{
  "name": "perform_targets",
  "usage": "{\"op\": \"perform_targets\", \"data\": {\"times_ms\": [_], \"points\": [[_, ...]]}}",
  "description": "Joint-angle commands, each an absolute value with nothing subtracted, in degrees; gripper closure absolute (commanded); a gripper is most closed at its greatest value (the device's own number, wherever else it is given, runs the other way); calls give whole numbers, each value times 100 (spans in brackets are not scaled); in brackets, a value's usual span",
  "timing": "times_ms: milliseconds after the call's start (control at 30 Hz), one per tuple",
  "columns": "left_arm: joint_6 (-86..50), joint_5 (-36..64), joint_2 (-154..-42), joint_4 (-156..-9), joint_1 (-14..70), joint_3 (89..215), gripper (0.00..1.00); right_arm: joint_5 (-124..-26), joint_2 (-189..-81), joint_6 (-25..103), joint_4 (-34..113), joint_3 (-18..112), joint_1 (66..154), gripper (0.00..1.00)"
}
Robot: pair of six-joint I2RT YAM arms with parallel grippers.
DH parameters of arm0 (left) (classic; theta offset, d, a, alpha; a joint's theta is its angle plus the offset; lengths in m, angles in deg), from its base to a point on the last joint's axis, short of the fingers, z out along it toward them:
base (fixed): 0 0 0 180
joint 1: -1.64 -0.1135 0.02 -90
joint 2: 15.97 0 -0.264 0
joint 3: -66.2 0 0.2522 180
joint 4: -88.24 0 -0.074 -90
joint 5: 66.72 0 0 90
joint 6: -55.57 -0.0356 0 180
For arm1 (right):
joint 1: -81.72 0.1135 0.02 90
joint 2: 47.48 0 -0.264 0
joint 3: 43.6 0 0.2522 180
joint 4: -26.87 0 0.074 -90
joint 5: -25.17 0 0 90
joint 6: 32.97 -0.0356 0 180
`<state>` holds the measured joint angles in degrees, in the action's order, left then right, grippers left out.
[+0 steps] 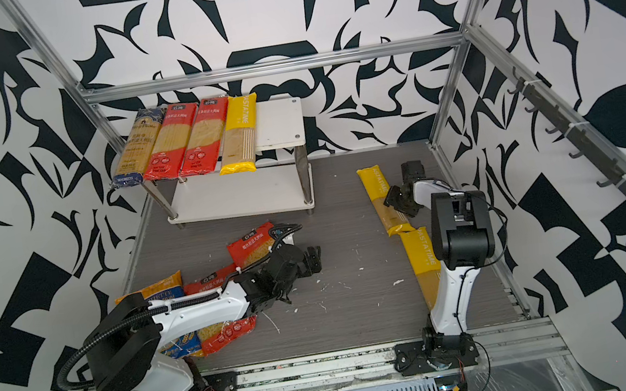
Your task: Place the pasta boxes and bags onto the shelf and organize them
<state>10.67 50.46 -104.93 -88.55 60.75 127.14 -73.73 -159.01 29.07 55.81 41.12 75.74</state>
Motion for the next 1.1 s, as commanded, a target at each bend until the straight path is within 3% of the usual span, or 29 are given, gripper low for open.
{"op": "perform_targets", "data": {"times_ms": [0, 267, 500, 833, 933, 1067], "points": [[1087, 5017, -10316, -8732, 6039, 12749, 10, -7767, -15775, 2777, 5700, 3793, 7947, 40], [1196, 5004, -10232, -8714, 6026, 12710, 10, -7355, -15415, 2703, 5753, 3254, 8609, 70], [1277, 4994, -10140, -8723, 6004, 12647, 11, -7145, -14613, 2392, 5812, 2266, 9275, 78], [1268, 4874, -10134, -8730, 5934, 12696, 11, -6632, -12879, 1110, 6225, 445, 11087, 79], [1238, 4683, -10232, -8529, 5938, 12837, 12, -6895, -12238, 987, 6464, 315, 11304, 73], [1041, 4328, -10550, -7883, 5954, 13312, 14, -7596, -11670, 1614, 6649, 662, 10914, 54]]}}
